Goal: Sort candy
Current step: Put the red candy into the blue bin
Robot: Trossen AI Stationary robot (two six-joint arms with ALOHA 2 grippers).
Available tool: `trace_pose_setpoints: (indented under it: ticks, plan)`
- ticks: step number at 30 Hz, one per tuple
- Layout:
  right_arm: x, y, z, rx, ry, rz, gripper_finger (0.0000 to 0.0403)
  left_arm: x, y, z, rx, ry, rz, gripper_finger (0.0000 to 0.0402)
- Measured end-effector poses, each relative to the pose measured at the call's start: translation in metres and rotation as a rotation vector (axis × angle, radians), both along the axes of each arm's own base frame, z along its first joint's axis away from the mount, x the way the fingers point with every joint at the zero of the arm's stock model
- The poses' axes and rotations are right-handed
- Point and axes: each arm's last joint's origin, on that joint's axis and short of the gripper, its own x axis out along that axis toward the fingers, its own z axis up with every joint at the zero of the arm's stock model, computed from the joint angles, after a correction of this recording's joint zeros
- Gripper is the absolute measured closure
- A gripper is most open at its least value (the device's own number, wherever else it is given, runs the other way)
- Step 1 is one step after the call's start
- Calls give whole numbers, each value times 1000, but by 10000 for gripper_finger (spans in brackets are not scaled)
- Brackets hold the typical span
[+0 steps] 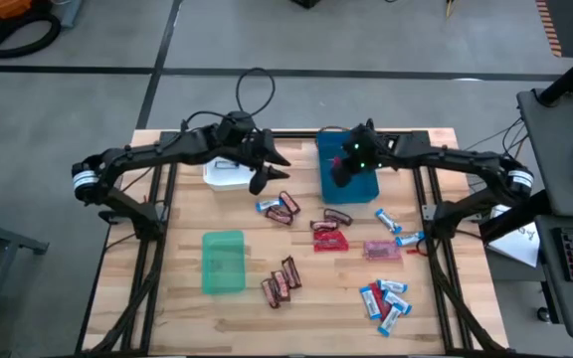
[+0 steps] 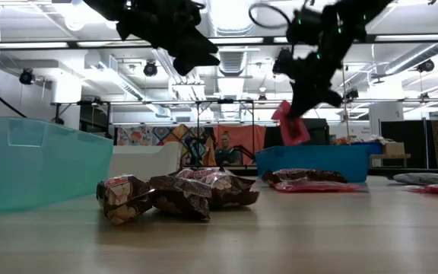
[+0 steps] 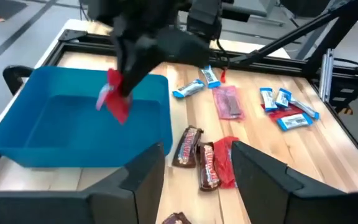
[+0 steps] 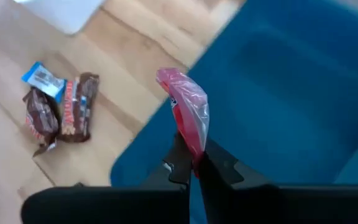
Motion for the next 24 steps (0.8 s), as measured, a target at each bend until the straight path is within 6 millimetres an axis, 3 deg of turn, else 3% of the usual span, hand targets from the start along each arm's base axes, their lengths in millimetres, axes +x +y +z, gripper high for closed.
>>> trace_pose_setpoints:
  ticks: [4, 10, 24]
  plan:
    - [-14, -19, -20, 57, -42, -19, 394, -7, -13, 6, 14, -31, -29, 244]
    - [-21, -20, -42, 32, -54, 15, 386, -24, -32, 19, 44, -101, -62, 247]
    - [-10, -29, -76, 33, -13, 26, 374, -44, -47, 37, 73, -180, -86, 247]
